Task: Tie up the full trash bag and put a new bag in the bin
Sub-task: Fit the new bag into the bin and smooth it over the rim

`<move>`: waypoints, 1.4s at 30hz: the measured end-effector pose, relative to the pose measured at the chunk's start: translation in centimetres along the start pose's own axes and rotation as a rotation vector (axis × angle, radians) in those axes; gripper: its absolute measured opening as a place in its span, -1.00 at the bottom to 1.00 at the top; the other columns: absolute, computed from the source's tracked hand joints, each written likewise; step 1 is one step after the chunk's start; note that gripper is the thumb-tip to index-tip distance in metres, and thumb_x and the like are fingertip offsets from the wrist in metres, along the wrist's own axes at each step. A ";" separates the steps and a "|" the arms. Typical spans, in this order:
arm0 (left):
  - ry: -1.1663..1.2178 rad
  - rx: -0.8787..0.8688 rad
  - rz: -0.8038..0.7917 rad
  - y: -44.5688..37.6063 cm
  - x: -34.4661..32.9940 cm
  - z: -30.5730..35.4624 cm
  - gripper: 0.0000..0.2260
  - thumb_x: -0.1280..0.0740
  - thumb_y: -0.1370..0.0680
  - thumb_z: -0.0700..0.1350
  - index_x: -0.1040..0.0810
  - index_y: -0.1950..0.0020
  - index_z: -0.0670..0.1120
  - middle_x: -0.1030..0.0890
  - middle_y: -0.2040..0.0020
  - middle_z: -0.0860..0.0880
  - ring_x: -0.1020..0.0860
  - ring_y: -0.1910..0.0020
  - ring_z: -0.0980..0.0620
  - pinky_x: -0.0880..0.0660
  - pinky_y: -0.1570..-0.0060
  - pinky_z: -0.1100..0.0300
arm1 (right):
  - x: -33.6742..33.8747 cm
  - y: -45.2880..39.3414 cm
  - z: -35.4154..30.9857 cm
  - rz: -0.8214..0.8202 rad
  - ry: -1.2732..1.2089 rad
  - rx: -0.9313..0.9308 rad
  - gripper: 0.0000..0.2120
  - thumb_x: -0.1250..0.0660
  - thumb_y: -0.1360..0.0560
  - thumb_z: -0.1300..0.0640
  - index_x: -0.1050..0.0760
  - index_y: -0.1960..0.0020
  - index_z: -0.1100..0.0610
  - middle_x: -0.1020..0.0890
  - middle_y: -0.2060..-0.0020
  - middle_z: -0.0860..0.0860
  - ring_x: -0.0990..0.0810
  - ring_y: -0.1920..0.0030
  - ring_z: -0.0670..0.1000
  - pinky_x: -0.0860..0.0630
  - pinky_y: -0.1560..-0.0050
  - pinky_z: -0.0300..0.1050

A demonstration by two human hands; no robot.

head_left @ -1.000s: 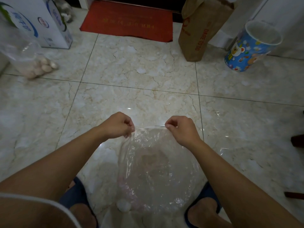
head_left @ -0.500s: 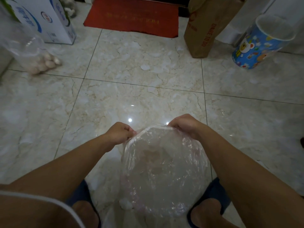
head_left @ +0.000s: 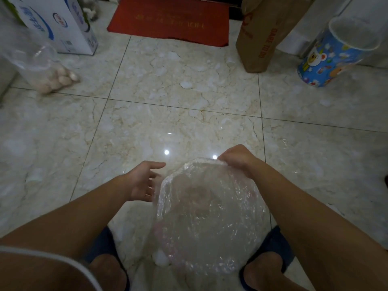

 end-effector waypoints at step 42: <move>-0.543 -1.101 0.905 9.1 -4.0 3.0 -0.95 -0.27 -0.56 -0.18 -0.42 0.10 -0.10 -0.50 0.21 -0.04 -0.47 0.27 0.00 -0.40 0.32 0.17 | 0.9 8.4 15.1 0.341 -0.614 -0.321 -0.88 -0.26 -0.46 0.35 -0.58 0.16 0.29 -0.64 0.22 0.16 -0.55 0.30 0.11 -0.47 0.30 -0.12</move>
Point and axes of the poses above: each hand's wrist, its own y-axis away from the middle knuckle, its own x-axis out of the back of the hand, z = x × y, the point moved 5 cm from there along -y, towards the middle knuckle
